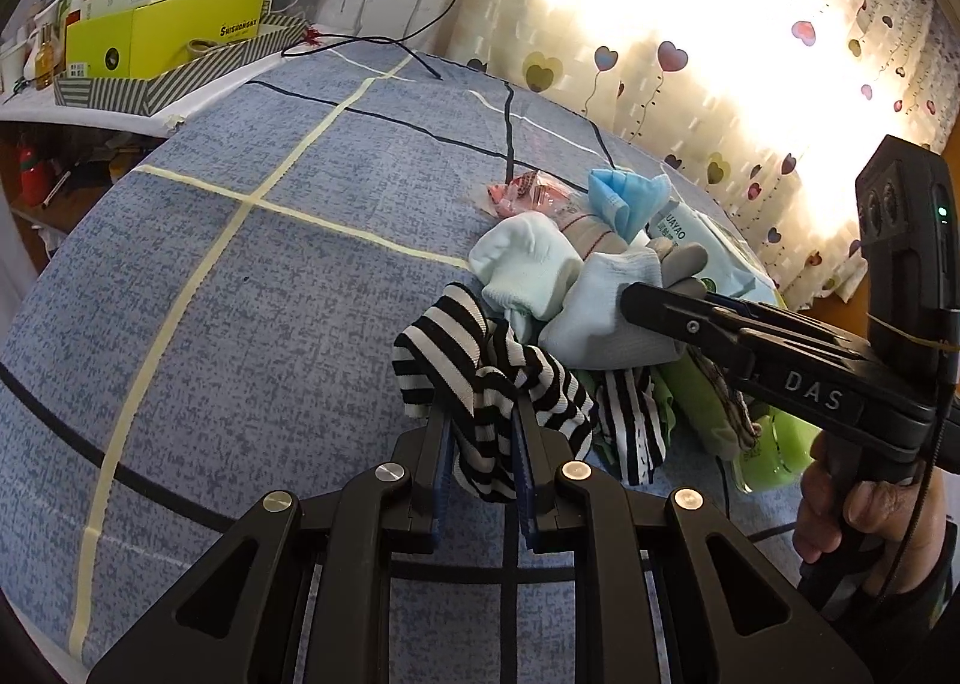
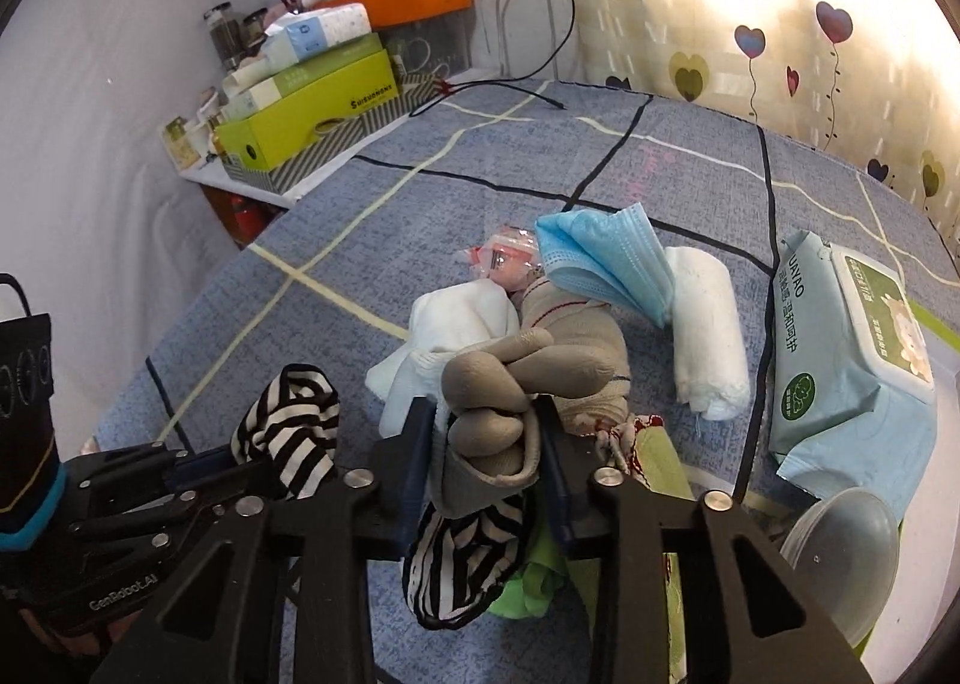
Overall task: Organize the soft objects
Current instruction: 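Carry the striped sock and grey glove with both grippers over the green-rimmed box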
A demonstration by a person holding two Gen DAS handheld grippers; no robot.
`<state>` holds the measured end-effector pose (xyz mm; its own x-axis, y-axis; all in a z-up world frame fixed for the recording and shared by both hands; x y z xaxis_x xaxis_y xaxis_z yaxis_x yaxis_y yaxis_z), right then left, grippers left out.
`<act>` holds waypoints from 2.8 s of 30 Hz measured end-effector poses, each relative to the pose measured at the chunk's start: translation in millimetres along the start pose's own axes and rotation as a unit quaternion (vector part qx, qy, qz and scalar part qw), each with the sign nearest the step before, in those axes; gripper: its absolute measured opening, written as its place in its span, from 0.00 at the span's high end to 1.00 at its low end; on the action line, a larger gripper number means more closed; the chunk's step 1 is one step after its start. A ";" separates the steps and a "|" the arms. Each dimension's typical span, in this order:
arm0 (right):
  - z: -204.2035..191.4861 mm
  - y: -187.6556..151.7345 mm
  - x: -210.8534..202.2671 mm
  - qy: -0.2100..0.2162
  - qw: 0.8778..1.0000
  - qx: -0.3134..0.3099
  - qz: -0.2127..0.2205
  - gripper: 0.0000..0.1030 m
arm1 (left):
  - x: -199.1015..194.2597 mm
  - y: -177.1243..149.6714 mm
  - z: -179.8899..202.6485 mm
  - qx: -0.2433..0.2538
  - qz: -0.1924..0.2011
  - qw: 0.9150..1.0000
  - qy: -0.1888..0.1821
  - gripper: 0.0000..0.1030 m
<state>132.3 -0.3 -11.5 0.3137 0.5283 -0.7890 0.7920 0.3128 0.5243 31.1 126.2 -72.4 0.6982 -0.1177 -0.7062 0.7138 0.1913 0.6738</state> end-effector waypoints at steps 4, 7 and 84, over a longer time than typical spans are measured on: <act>0.9 -0.8 -14.2 0.007 1.000 0.002 0.014 0.72 | -4.7 2.1 3.5 0.006 0.006 1.000 0.004 0.82; 4.1 -0.5 -30.0 0.016 0.999 0.006 0.030 0.72 | -11.0 5.0 10.1 0.015 0.012 1.000 0.008 0.82; 285.6 -57.0 -179.4 -0.137 0.959 0.202 0.145 0.39 | 105.1 66.6 316.6 0.285 -0.078 0.947 -0.123 0.70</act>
<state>180.4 -338.3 8.6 0.6337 0.3020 -0.7122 0.7713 -0.1764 0.6115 169.6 -182.0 -32.9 0.5242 -0.3381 -0.7816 0.6744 -0.3957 0.6234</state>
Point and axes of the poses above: each gripper's, at about its wrist camera, not at the fingertips, and x roughly the way its jaws point, z to its right, y to its top, the point moved 3 cm from there along x, roughly the way its jaws point, and after that the axes turned 15 degrees about x, right-handed, at the moved point
